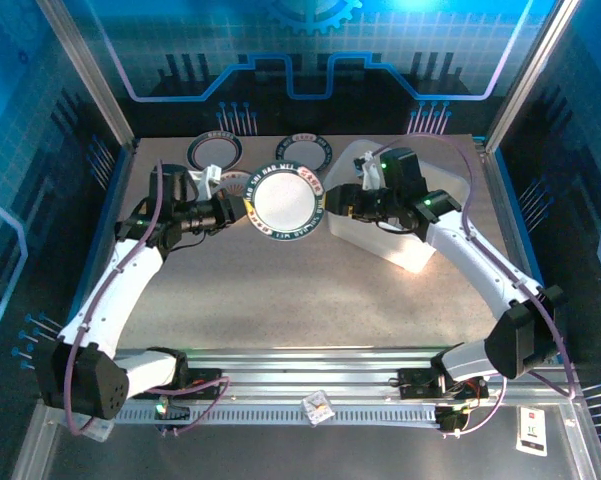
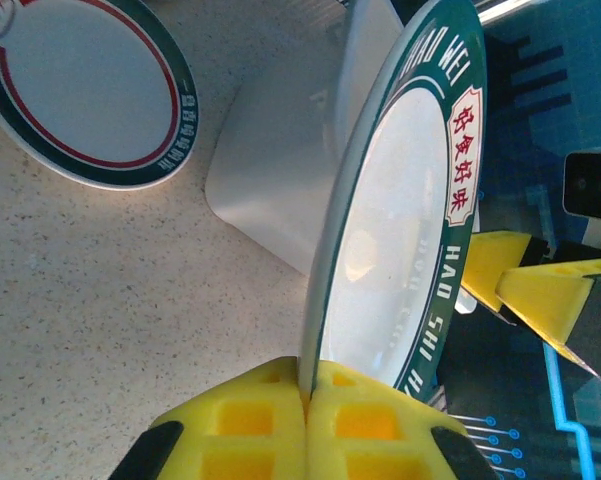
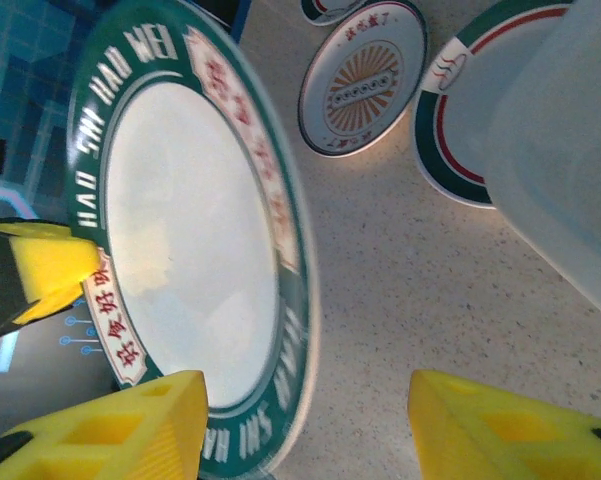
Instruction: Place the plates into the plastic bin on the countertop
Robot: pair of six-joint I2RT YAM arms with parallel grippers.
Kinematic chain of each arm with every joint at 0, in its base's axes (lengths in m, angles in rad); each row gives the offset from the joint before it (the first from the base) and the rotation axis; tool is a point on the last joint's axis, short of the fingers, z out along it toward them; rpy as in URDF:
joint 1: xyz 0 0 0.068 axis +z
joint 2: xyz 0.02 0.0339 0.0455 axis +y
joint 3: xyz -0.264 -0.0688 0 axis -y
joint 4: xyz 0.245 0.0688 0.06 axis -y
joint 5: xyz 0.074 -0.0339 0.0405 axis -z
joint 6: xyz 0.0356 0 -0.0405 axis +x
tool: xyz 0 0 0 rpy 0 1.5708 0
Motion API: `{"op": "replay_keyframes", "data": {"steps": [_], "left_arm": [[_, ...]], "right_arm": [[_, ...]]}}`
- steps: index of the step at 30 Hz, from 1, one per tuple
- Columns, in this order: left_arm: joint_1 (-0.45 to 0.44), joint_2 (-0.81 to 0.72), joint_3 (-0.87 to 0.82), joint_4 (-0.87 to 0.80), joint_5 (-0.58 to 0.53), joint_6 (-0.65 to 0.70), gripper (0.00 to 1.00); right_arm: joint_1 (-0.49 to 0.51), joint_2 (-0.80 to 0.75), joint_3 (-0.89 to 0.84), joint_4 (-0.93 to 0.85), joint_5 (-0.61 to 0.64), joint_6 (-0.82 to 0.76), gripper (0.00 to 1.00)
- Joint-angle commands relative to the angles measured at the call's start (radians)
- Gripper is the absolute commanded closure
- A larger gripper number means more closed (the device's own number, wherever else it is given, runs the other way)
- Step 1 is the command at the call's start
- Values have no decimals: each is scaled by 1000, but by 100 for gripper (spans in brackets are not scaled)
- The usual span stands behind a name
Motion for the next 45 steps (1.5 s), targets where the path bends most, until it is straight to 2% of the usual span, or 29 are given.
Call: {"op": "replay_keyframes", "data": {"steps": [1, 4, 8, 16, 24, 26, 28, 33, 35, 39, 45], "left_arm": [[-17, 15, 47, 44, 48, -8, 100], [-26, 21, 53, 47, 45, -10, 100], [-31, 25, 58, 46, 41, -8, 100], [-33, 26, 58, 55, 44, -13, 100], [-45, 15, 53, 42, 20, -3, 100], [-48, 12, 53, 26, 1, 4, 94], [-48, 12, 55, 10, -17, 7, 82], [-50, 16, 61, -7, -39, 13, 65], [-50, 12, 61, -12, -57, 14, 53], [-50, 9, 63, -16, -93, 14, 38], [-48, 11, 73, -4, -154, -1, 24]], "right_arm": [[-2, 22, -14, 81, -43, 36, 46], [0, 37, -17, 95, -44, 47, 51], [3, 47, -27, 112, -44, 63, 66], [3, 48, -47, 132, -49, 81, 74], [6, 30, -52, 142, -52, 94, 89], [6, 19, -58, 136, -38, 93, 91], [5, 8, -64, 133, -24, 93, 92], [1, -13, -74, 145, -3, 112, 95], [-5, -26, -80, 154, 11, 121, 97], [-28, -51, -90, 165, 22, 139, 99], [-74, -84, -95, 165, 22, 148, 99]]}}
